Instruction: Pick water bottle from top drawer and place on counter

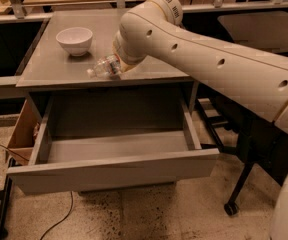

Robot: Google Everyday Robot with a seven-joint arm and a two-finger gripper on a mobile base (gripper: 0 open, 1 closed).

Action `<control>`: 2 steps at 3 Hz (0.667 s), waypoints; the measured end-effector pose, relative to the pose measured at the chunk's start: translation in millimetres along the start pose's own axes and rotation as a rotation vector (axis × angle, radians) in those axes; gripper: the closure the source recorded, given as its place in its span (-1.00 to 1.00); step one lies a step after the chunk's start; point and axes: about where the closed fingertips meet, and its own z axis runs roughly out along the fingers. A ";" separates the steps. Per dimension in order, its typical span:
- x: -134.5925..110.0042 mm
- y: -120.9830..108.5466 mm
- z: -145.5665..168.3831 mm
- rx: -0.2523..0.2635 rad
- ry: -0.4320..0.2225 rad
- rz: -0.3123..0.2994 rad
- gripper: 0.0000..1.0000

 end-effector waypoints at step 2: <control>-2.5 -15.4 5.4 0.043 -0.003 -0.013 0.68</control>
Offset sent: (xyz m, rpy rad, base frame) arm 0.0174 0.0181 0.0172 -0.0010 -0.0751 0.0426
